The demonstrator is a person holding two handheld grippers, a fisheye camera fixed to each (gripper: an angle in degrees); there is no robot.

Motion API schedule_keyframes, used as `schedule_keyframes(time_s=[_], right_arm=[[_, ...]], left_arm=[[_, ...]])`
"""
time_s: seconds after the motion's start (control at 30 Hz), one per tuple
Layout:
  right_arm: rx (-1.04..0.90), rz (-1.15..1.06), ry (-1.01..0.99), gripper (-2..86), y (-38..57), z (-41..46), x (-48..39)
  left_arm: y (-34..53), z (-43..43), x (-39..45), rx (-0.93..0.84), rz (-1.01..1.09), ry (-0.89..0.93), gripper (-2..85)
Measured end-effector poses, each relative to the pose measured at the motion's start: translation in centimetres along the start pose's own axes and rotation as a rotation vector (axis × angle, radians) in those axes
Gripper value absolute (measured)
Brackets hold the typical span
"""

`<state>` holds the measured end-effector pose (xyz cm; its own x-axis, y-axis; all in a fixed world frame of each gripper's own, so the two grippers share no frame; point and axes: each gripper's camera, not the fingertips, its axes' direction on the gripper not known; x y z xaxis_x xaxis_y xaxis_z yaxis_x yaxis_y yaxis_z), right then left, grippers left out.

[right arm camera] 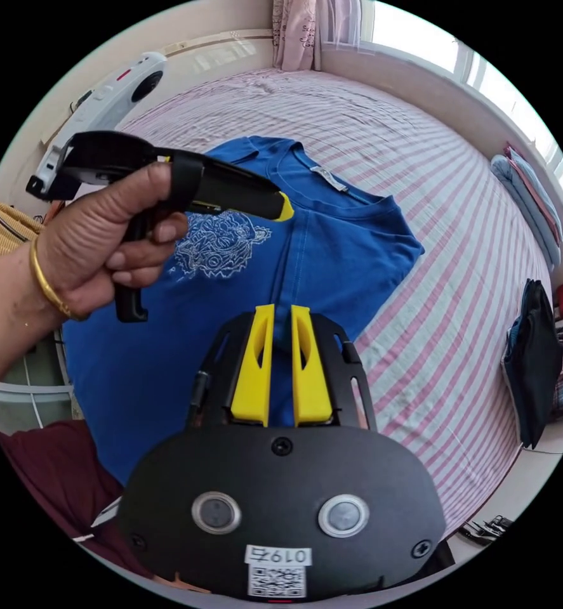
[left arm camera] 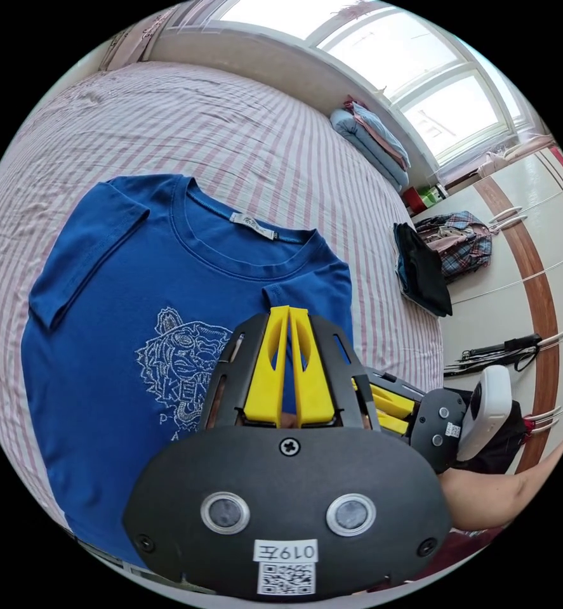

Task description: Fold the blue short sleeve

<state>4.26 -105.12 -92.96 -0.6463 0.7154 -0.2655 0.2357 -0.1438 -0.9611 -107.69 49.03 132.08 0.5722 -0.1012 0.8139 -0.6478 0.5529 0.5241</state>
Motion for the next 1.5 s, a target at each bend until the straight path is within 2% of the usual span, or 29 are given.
schedule_keyframes(time_s=[0.2, 0.57, 0.8, 0.93, 0.97, 1.07, 1.2, 1.33, 1.5], right_arm=[[-0.014, 0.004, 0.029, 0.5, 0.1, 0.3, -1.9], [-0.002, -0.081, 0.078, -0.3, 0.4, -0.4, -4.7], [-0.026, -0.096, 0.064, 1.1, 0.8, 0.2, -4.6], [-0.016, -0.089, 0.023, 5.8, 1.0, 0.0, -3.6], [-0.018, -0.085, 0.007, 6.0, 1.0, -0.1, -3.3], [0.005, -0.035, -0.05, 5.6, 1.6, -1.2, -1.6], [0.105, 0.141, -0.073, 3.7, 3.4, -4.0, 3.1], [0.03, 0.324, -0.135, 6.6, 5.2, -2.9, 8.0], [0.083, 0.457, -0.248, 7.7, 6.2, -2.6, 10.8]], left_arm=[[-0.3, 2.1, -1.3, -0.031, 0.008, 0.017, 0.8], [-1.2, 6.0, -3.0, -0.088, 0.035, -0.005, 0.8], [-1.6, 6.9, -1.7, -0.067, 0.08, 0.084, 0.8], [-1.7, 11.4, -1.3, -0.201, 0.11, 0.003, 0.9], [-1.6, 11.8, -1.7, -0.188, 0.102, 0.018, 0.9], [-1.5, 12.4, -2.5, -0.179, 0.061, 0.049, 0.9], [-1.1, 12.7, -2.2, -0.162, 0.075, 0.041, 0.9], [-0.9, 12.5, -2.2, -0.118, 0.051, 0.026, 0.8], [-0.7, 15.1, -1.4, -0.163, 0.082, -0.016, 0.8]])
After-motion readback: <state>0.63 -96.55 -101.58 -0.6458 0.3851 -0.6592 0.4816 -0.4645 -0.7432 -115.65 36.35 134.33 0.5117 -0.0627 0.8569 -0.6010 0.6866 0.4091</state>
